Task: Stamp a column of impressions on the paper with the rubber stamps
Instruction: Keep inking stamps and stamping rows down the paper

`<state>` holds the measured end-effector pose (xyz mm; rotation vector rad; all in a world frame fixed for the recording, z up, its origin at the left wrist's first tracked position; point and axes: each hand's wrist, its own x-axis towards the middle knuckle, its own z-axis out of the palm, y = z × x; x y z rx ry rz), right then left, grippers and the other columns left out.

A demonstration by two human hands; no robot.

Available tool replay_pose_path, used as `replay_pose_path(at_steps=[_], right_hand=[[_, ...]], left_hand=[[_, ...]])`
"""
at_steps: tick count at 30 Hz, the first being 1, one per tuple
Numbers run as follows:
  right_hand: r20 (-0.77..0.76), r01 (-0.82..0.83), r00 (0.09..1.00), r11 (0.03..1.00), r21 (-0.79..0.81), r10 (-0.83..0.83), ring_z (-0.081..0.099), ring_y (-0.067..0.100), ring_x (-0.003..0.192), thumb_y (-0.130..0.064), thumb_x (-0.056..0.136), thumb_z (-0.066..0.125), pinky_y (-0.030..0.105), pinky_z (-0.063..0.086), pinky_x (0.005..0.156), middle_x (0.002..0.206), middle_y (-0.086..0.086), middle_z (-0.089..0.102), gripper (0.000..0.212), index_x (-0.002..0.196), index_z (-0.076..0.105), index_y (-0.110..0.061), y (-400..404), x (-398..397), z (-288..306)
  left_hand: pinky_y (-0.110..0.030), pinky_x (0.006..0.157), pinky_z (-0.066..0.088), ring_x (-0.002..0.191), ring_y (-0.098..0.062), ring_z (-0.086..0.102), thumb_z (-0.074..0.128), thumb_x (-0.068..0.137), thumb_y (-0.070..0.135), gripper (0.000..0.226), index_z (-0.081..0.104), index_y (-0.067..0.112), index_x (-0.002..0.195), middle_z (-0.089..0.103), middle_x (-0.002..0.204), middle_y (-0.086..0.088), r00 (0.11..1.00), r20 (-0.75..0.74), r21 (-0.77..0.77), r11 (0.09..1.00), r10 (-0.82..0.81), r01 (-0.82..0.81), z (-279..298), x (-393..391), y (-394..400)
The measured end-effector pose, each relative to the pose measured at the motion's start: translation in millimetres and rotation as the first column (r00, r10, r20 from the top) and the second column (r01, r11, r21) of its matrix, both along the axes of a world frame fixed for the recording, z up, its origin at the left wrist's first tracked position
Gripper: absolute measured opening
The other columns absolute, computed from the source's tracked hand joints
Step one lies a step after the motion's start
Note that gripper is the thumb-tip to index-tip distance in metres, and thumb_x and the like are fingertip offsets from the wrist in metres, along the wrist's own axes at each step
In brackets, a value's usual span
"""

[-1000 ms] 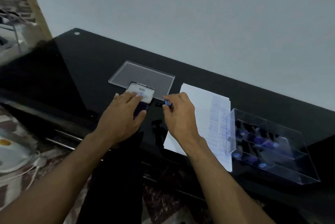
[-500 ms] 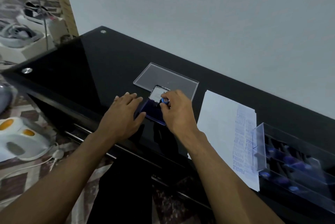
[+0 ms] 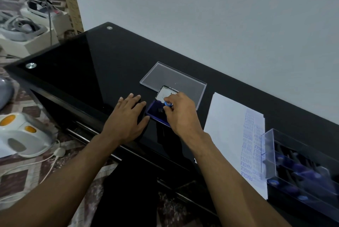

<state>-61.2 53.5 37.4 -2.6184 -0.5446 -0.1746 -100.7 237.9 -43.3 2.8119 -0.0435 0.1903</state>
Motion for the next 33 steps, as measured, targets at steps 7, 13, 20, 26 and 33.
replay_pose_path(at_steps=[7,13,20,26,33], right_hand=[[-0.027,-0.004,1.0,1.0,-0.022,0.004,0.059,0.016,0.107,-0.019,0.097,0.059,0.018,0.04,0.088,0.122,0.003,0.062,0.026,0.122,0.068,-0.016,4.8,0.8,-0.3],[-0.028,-0.01,1.0,1.0,0.006,0.01,0.06,0.017,0.108,-0.02,0.097,0.06,0.022,0.043,0.093,0.122,0.004,0.063,0.027,0.121,0.069,-0.015,3.3,-0.4,0.1],[-0.013,0.003,1.0,0.996,0.085,-0.002,0.063,0.016,0.098,-0.019,0.091,0.068,0.034,0.056,0.09,0.114,0.002,0.065,0.024,0.113,0.072,-0.014,0.9,-2.2,-2.5],[-0.009,-0.029,1.0,0.999,0.032,0.03,0.063,0.016,0.097,-0.018,0.096,0.062,0.026,0.049,0.089,0.111,0.006,0.067,0.02,0.11,0.073,-0.01,-1.5,-0.7,3.1],[-0.017,-0.006,1.0,0.995,0.101,0.008,0.064,0.015,0.094,-0.018,0.089,0.071,0.032,0.056,0.088,0.111,0.003,0.068,0.02,0.108,0.075,-0.013,-1.9,0.9,1.3]], left_hand=[[-0.05,0.125,0.015,0.153,-0.025,0.02,0.021,0.091,0.065,0.078,0.048,0.018,0.148,0.037,0.159,-0.008,1.0,0.019,0.017,1.0,0.007,-0.007,-3.8,1.8,0.1],[-0.05,0.125,0.017,0.153,-0.025,0.022,0.022,0.093,0.065,0.076,0.047,0.019,0.148,0.037,0.159,-0.008,1.0,0.024,0.043,0.999,0.015,-0.016,-6.9,2.3,-0.5],[-0.049,0.125,0.014,0.153,-0.025,0.02,0.02,0.093,0.066,0.076,0.045,0.02,0.149,0.035,0.16,-0.008,1.0,0.02,0.075,0.997,0.011,-0.013,-9.9,4.5,1.1],[-0.049,0.125,0.015,0.153,-0.025,0.02,0.02,0.093,0.065,0.076,0.046,0.02,0.148,0.036,0.16,-0.007,0.999,0.032,0.071,0.997,0.012,-0.014,-10.3,3.7,0.5],[-0.049,0.125,0.014,0.153,-0.025,0.02,0.02,0.093,0.065,0.076,0.046,0.02,0.149,0.036,0.16,-0.007,0.999,0.031,0.083,0.996,0.013,-0.016,-10.6,4.3,0.4]])
